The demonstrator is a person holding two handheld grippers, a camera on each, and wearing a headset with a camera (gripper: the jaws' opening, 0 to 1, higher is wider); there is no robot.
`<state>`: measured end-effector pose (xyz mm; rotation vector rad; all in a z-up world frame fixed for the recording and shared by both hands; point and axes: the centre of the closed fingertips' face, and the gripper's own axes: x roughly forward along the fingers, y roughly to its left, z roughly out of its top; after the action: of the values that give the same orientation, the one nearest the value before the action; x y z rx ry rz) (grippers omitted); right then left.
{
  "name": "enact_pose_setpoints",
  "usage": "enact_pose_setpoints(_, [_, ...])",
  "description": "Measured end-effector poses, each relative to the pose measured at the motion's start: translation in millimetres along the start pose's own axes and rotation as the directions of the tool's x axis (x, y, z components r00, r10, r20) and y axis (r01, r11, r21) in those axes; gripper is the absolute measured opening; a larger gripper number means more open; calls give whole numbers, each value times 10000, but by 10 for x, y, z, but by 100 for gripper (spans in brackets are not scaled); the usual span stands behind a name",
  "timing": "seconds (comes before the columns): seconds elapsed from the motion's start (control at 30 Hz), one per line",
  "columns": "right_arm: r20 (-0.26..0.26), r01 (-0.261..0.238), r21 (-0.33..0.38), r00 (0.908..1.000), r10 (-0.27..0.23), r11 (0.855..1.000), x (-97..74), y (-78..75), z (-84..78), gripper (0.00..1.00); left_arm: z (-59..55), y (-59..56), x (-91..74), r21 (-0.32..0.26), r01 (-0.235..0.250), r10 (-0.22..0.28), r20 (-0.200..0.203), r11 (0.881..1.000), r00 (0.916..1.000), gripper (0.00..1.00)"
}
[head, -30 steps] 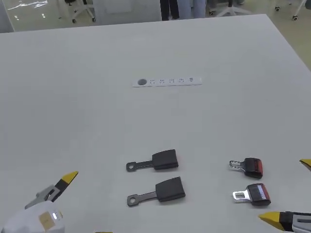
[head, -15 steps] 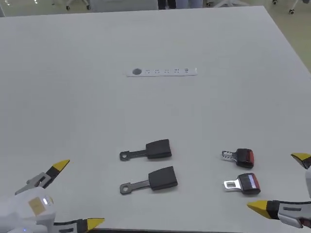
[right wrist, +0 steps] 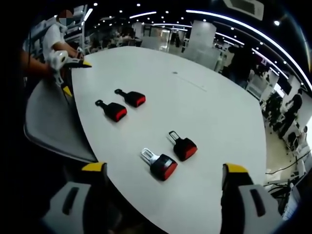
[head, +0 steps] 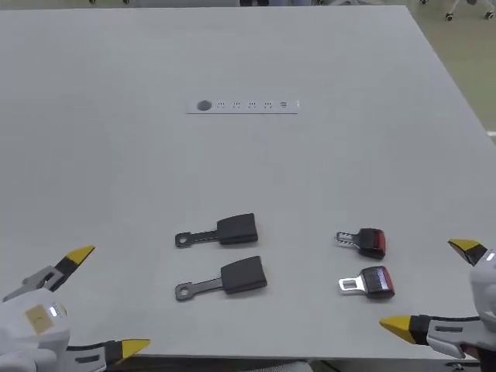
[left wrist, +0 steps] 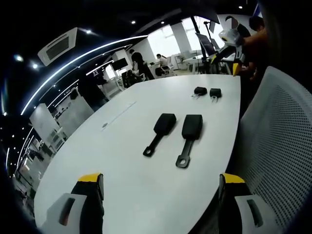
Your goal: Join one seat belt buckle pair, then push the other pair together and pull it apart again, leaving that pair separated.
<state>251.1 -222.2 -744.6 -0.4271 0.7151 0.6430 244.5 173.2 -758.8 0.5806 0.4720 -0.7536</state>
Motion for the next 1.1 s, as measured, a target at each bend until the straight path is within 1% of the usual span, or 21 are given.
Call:
enact_pose_setpoints(0.1, [1,76,-36,10000,-76,10000,-27,-13,3,98,0,-2,0,-3,-2,2,6,10000,10000,100])
enact_pose_setpoints(0.3, [43,218,-42,9998,-218,9998,-78,-35,-20,100,2,-5,-9,-21,-51,51,9,10000,10000,100])
enact_pose_setpoints(0.37, [-11,213,-30,9998,-213,9998,-85,-33,-40,100,3,-3,-8,1,-65,65,5,10000,10000,100])
enact_pose_setpoints(0.6, [53,248,64,9997,-248,9997,-112,-9,-48,100,3,-3,-11,6,-68,68,18,10000,10000,100])
enact_pose_setpoints(0.67, [101,332,78,9994,-332,9994,-125,-17,-51,100,2,-5,-10,-1,-66,66,18,10000,10000,100])
enact_pose_setpoints(0.7, [98,332,117,9994,-333,9994,-129,-17,-57,100,-2,-6,-9,15,-67,67,5,10000,10000,100])
enact_pose_setpoints(0.73, [95,291,309,9995,-294,9991,-135,-10,-74,100,-4,-7,-9,18,-64,64,-5,10000,10000,100])
enact_pose_setpoints(0.83, [38,410,308,9991,-411,9987,-150,-20,-101,100,-4,-9,-10,20,-64,64,-7,10000,10000,100])
enact_pose_setpoints(0.9, [-122,450,350,9989,-446,9984,-164,-24,-143,100,-17,-9,-9,-14,-72,72,-88,10000,9999,100])
enact_pose_setpoints(1.1, [-108,439,298,9990,-436,9986,-187,4,-160,99,-7,-11,-11,15,-82,82,-74,10000,9999,100])
